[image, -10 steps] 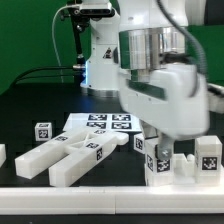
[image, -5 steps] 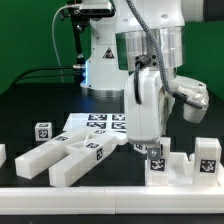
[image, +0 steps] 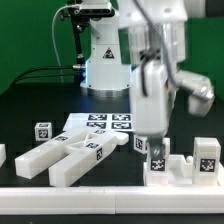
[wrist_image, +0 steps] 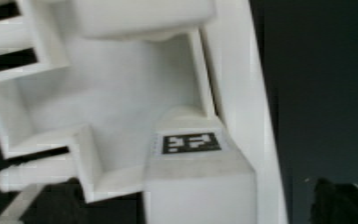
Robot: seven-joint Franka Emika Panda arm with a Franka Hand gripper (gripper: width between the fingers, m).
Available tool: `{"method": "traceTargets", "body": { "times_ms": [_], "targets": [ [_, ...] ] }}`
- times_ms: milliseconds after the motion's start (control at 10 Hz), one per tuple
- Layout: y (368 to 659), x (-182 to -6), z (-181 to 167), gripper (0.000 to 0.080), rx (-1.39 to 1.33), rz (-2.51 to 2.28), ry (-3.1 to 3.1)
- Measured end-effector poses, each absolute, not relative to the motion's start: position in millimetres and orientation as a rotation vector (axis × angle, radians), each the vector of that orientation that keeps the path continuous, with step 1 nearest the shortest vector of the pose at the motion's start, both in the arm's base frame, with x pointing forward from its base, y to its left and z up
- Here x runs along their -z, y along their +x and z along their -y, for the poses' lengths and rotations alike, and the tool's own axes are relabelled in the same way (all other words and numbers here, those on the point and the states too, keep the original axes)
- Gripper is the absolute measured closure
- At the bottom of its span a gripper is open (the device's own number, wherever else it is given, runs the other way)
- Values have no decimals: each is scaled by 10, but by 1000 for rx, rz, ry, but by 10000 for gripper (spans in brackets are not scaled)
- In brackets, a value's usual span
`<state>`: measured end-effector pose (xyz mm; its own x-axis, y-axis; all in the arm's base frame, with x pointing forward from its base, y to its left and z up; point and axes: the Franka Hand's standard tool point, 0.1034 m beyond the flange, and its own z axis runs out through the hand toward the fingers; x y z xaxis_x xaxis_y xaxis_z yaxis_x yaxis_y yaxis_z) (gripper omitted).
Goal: Assemble chair
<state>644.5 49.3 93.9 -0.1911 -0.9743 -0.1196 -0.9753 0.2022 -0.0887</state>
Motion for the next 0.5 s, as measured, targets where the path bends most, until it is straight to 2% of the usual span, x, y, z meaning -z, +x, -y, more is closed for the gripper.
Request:
{"method": "traceTargets", "body": {
  "times_ms": [100, 500],
  "targets": [
    [6425, -978, -511, 156, -22, -2308, -1907],
    [6420, -945, -506, 150, -23, -2310, -1908]
  ]
}}
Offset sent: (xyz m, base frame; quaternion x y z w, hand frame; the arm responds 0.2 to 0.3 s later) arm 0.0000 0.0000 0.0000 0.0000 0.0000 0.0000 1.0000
